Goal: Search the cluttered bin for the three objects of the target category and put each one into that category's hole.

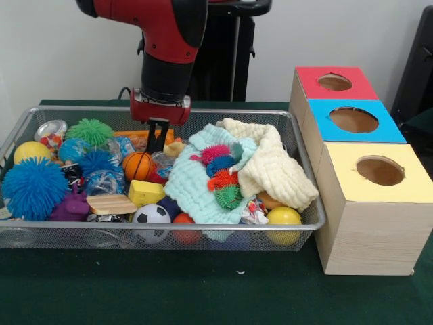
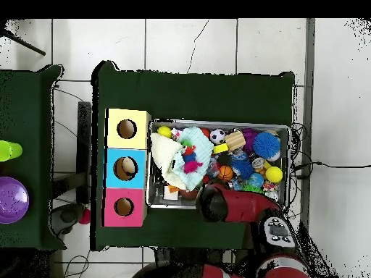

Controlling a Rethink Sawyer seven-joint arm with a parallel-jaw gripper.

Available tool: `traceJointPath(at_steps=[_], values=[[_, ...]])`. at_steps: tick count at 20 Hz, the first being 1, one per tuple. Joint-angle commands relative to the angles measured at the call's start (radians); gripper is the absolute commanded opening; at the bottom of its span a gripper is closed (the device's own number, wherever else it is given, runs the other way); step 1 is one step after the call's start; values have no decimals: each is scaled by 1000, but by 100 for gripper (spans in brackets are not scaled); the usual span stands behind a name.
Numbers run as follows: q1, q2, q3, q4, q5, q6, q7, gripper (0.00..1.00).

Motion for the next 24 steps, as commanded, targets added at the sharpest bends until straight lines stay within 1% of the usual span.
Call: traceJointPath(at_steps=[1,3,4,5,9,13,18,20,22,24], values=[[-53,16,102,9,32,-53,167,0],[-76,6,131,22,42,-48,171,0],[-76,6,134,22,38,-44,166,0],[-79,9,138,21,40,-42,170,100],[-81,5,148,23,42,-45,171,100],[-79,-2,148,24,44,-27,165,100],[-87,-16,167,28,53,11,154,100],[-93,-20,178,28,61,27,151,100],[-115,-32,209,46,81,47,155,100],[-133,-44,239,60,109,102,148,100]])
